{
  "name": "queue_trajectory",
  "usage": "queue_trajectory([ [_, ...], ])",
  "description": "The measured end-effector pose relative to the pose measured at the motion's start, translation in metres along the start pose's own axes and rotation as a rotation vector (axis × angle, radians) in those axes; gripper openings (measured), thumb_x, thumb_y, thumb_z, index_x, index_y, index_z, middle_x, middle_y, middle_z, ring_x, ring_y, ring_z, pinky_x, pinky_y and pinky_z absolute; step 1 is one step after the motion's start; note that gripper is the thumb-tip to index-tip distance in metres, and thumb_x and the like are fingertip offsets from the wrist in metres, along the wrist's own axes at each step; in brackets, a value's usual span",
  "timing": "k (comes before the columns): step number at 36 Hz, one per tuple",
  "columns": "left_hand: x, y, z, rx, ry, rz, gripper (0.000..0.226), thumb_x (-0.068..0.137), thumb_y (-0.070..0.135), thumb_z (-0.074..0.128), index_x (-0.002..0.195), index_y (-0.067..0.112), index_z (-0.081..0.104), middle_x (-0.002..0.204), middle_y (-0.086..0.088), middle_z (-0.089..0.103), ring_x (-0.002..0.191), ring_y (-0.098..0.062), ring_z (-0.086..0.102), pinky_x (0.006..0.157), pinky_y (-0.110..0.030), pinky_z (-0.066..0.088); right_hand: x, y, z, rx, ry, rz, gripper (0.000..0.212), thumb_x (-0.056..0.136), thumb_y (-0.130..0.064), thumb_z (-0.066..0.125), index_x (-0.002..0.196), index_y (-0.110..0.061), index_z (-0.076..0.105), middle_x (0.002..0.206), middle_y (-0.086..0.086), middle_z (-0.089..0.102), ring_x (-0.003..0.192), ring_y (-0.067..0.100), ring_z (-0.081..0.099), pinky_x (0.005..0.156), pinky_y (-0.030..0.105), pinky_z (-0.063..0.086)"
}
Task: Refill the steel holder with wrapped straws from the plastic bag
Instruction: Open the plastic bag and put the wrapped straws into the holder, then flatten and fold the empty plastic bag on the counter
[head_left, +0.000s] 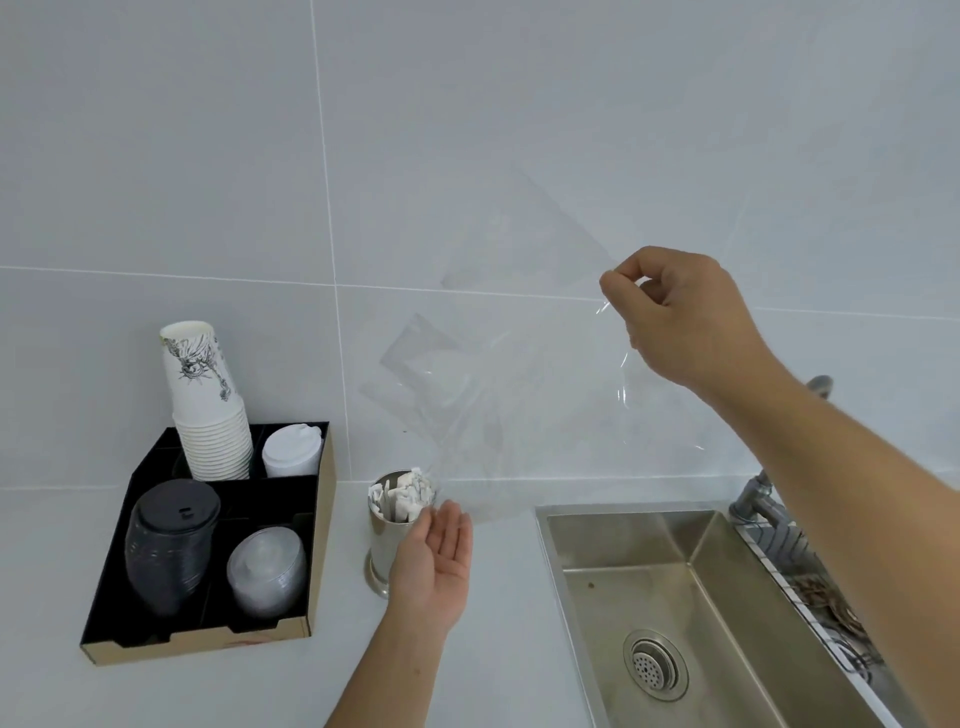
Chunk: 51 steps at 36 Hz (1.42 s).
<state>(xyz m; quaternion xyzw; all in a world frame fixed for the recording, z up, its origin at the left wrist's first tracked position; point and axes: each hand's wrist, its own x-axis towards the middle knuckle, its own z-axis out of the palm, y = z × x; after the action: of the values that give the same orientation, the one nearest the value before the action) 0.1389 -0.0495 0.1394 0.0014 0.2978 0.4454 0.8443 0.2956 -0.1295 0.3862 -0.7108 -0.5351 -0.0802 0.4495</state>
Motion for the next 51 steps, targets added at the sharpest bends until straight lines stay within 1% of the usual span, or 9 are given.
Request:
queue_trajectory([
  [6, -0.014, 0.009, -0.011, 0.043, -0.051, 0.049, 0.017, 0.093, 0.028, 0.061, 0.098, 0.011, 0.062, 0.079, -0.006, 0.077, 0.083, -0.014, 0.072, 0.071, -0.029, 0.061, -0.018, 0.028, -0.012, 0.241, -0.003, 0.171, 0.019, 0.090, -0.026, 0.057, 0.079, -0.013, 0.066, 0.051, -0.002, 0.059, 0.042, 0.015, 0.050, 0.050, 0.031, 0.046],
  [14, -0.024, 0.026, -0.035, 0.212, -0.012, 0.129, 0.004, 0.091, 0.016, 0.063, 0.091, 0.012, 0.065, 0.071, 0.003, 0.074, 0.061, -0.006, 0.070, 0.054, -0.021, 0.058, -0.051, 0.067, -0.009, 0.467, 0.042, 0.302, 0.016, 0.091, -0.014, 0.056, 0.084, -0.003, 0.065, 0.055, 0.008, 0.056, 0.039, 0.016, 0.047, 0.038, 0.021, 0.041],
  [18, -0.031, 0.039, -0.055, 0.335, 0.027, 0.174, 0.006, 0.092, 0.012, 0.061, 0.087, 0.012, 0.064, 0.075, 0.001, 0.070, 0.060, -0.006, 0.069, 0.057, -0.021, 0.058, -0.068, 0.085, 0.005, 0.515, 0.018, 0.370, 0.016, 0.091, -0.014, 0.056, 0.083, -0.004, 0.066, 0.056, 0.010, 0.056, 0.040, 0.015, 0.048, 0.038, 0.022, 0.043],
  [22, -0.043, 0.053, -0.077, 0.435, 0.072, 0.221, 0.011, 0.093, 0.011, 0.059, 0.084, 0.013, 0.063, 0.072, 0.002, 0.071, 0.062, -0.005, 0.069, 0.058, -0.021, 0.059, -0.088, 0.099, 0.022, 0.562, -0.084, 0.450, 0.016, 0.093, -0.014, 0.056, 0.082, -0.009, 0.067, 0.052, 0.003, 0.058, 0.043, 0.018, 0.049, 0.040, 0.024, 0.045],
  [29, -0.063, 0.087, -0.117, 0.518, 0.125, 0.275, 0.009, 0.094, 0.010, 0.057, 0.087, 0.013, 0.063, 0.070, 0.003, 0.072, 0.062, -0.006, 0.069, 0.066, -0.025, 0.060, -0.118, 0.101, 0.054, 0.601, -0.213, 0.560, 0.015, 0.094, -0.011, 0.057, 0.085, -0.004, 0.066, 0.053, 0.003, 0.060, 0.047, 0.024, 0.048, 0.044, 0.027, 0.042],
  [35, -0.078, 0.118, -0.145, 0.549, 0.166, 0.300, 0.008, 0.094, 0.012, 0.058, 0.087, 0.013, 0.062, 0.077, 0.001, 0.070, 0.066, -0.006, 0.069, 0.061, -0.023, 0.060, -0.136, 0.089, 0.085, 0.604, -0.300, 0.640, 0.019, 0.096, -0.013, 0.053, 0.084, -0.006, 0.066, 0.048, -0.003, 0.058, 0.043, 0.018, 0.052, 0.043, 0.026, 0.046],
  [40, -0.095, 0.145, -0.172, 0.555, 0.199, 0.317, 0.003, 0.092, 0.013, 0.060, 0.090, 0.012, 0.062, 0.084, -0.001, 0.070, 0.071, -0.009, 0.071, 0.066, -0.026, 0.061, -0.154, 0.074, 0.114, 0.622, -0.348, 0.675, 0.020, 0.095, -0.013, 0.054, 0.086, -0.002, 0.068, 0.060, 0.010, 0.062, 0.050, 0.023, 0.053, 0.047, 0.031, 0.049],
  [45, -0.113, 0.176, -0.209, 0.503, 0.291, 0.291, 0.004, 0.090, 0.013, 0.061, 0.087, 0.013, 0.063, 0.089, -0.004, 0.071, 0.073, -0.013, 0.073, 0.061, -0.027, 0.061, -0.178, 0.055, 0.150, 0.632, -0.413, 0.734, 0.019, 0.095, -0.011, 0.054, 0.086, -0.001, 0.067, 0.058, 0.011, 0.059, 0.048, 0.023, 0.051, 0.046, 0.031, 0.048],
  [51, -0.129, 0.203, -0.238, 0.519, 0.395, 0.255, 0.009, 0.093, 0.008, 0.059, 0.090, 0.016, 0.062, 0.074, 0.004, 0.073, 0.066, -0.006, 0.072, 0.061, -0.023, 0.060, -0.207, 0.042, 0.183, 0.633, -0.486, 0.784, 0.018, 0.095, -0.010, 0.054, 0.083, -0.001, 0.066, 0.055, 0.012, 0.061, 0.052, 0.027, 0.049, 0.052, 0.033, 0.042],
])
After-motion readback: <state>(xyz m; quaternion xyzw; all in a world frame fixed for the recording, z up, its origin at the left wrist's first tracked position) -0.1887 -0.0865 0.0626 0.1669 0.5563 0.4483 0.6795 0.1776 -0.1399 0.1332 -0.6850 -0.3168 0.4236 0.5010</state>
